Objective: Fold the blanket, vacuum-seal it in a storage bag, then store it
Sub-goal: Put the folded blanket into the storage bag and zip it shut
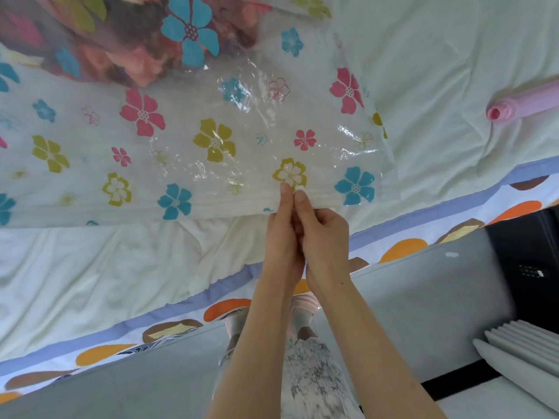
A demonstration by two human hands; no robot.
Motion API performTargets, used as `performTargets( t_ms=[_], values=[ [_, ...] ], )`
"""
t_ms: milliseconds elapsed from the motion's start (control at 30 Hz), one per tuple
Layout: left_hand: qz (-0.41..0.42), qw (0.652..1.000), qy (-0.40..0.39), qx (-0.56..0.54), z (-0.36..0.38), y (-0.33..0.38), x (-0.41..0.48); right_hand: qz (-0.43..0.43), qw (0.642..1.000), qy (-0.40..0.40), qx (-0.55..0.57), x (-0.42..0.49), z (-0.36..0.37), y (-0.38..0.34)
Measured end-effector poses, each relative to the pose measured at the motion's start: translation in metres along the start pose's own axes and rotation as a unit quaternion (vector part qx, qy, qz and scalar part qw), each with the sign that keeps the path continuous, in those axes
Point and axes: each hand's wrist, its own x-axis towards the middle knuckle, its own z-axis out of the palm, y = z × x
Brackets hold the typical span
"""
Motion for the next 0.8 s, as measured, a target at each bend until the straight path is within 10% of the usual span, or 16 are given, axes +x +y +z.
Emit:
performTargets(
  t_ms=[300,800],
  values=[
    [0.123,0.987,0.031,0.097,-0.011,0.003,-0.004,-0.046,0.995,-0.084,-0.001,0.002,-0.006,0.002],
    [0.107,0.984,0.069,0.122,-0.008,0.006,-0.010,-0.028,0.991,0.039,0.126,-0.005,0.010,0.005]
  ],
)
